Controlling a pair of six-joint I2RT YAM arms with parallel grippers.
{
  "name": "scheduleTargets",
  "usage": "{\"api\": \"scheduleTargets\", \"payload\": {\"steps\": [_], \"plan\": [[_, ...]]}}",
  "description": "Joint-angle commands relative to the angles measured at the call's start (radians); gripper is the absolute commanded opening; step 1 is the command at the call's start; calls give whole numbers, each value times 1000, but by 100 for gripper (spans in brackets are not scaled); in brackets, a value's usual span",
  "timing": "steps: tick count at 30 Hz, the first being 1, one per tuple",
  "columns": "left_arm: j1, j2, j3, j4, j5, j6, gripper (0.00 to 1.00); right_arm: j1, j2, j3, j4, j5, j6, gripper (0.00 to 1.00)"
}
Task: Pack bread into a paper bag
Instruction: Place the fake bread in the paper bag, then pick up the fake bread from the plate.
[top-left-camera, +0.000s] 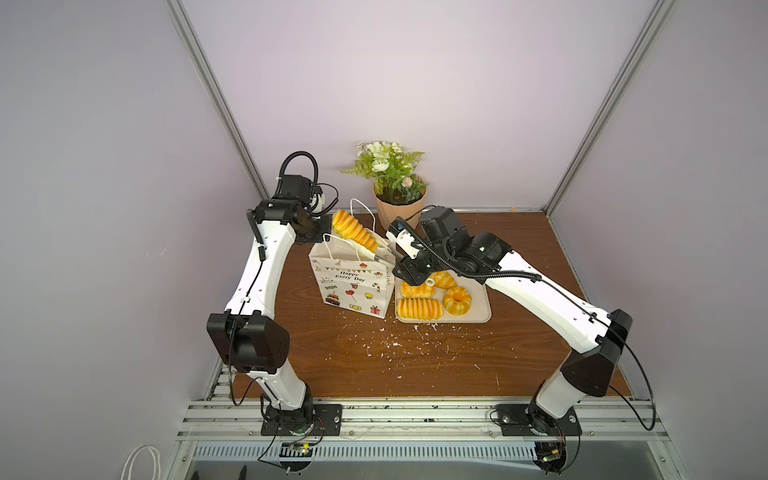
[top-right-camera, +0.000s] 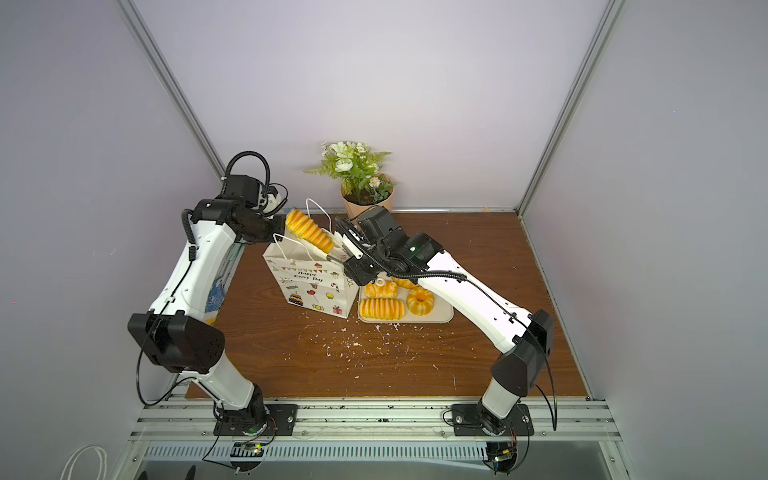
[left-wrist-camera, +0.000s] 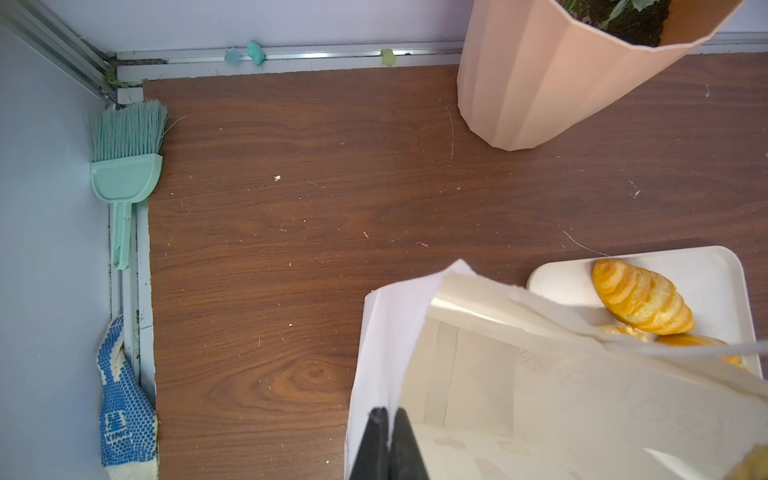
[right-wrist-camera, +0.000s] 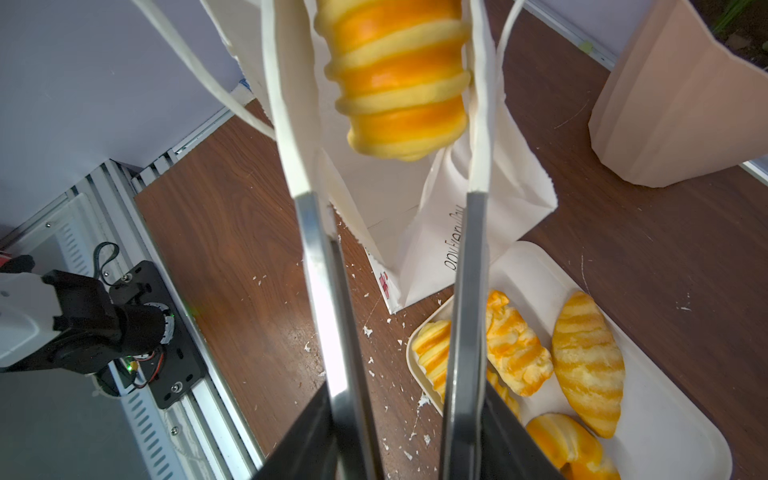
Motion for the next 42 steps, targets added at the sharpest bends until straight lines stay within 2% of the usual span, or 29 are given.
{"api": "scheduleTargets", "payload": {"steps": [1, 11, 16, 20, 26, 29, 34, 42], "plan": [[3, -18, 11, -9, -9, 5, 6, -2, -70, 30, -12, 13, -14, 52], [11, -22, 12, -8, -14, 4, 7, -17, -111, 13, -83, 54, -39, 52], [11, -16, 10, -8, -9, 4, 6, -70, -145, 22, -49, 20, 7, 52], [12, -21, 2, -7, -17, 5, 6, -115, -177, 24, -140, 78, 7, 52], [12, -20, -6, -6, -14, 2, 6, -208, -300, -88, -171, 58, 81, 53], [12, -25, -12, -6, -13, 2, 6, -217, -335, -151, -247, 75, 102, 53], [12, -32, -19, -7, -14, 0, 6, -225, -400, -346, -333, 100, 144, 54], [12, -35, -33, -5, -5, -1, 6, -246, -418, -522, -315, 75, 214, 55]]}}
